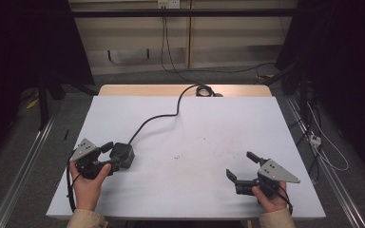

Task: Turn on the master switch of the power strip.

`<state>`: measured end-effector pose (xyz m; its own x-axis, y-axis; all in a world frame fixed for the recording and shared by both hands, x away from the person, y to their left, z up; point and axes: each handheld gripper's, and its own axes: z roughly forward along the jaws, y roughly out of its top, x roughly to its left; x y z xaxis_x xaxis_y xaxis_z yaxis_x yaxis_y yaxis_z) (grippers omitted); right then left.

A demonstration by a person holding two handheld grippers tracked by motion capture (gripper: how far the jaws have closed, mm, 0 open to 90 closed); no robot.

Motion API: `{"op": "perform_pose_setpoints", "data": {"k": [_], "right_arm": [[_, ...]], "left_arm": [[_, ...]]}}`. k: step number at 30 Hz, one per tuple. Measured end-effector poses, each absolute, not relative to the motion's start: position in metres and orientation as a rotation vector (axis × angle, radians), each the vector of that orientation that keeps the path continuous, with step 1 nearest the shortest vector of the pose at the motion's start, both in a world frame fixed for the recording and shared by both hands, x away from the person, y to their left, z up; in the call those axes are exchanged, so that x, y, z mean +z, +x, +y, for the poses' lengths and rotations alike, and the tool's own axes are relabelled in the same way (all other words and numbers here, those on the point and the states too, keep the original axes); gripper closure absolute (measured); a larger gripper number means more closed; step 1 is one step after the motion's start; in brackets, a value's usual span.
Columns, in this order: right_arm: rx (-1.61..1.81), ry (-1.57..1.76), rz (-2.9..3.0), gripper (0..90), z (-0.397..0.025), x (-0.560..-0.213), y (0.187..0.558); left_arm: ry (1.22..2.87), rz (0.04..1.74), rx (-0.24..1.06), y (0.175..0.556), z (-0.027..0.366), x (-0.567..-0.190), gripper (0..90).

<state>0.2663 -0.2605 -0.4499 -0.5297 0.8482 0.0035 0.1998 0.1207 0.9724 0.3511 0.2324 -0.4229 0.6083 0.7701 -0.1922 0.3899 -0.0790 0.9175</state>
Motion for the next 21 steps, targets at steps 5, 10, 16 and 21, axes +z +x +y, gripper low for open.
{"op": "perform_pose_setpoints", "data": {"k": [5,10,16,21], "right_arm": [[1.438,1.013,1.821,4.2,-0.2609,-0.4498,0.2658],[1.438,1.011,1.825,4.2,-0.2602,-0.4496,0.2657],[1.437,1.011,1.827,4.2,-0.2605,-0.4494,0.2657],[1.439,1.014,1.822,4.2,-0.2611,-0.4492,0.2657]], "left_arm": [[1.680,0.936,0.425,0.3503,0.2302,-0.4215,8.2],[1.688,0.909,0.411,0.3489,0.2303,-0.4207,5.0],[1.691,0.890,0.411,0.3475,0.2327,-0.4207,4.7],[1.690,0.871,0.414,0.3453,0.2365,-0.4206,4.8]]}}
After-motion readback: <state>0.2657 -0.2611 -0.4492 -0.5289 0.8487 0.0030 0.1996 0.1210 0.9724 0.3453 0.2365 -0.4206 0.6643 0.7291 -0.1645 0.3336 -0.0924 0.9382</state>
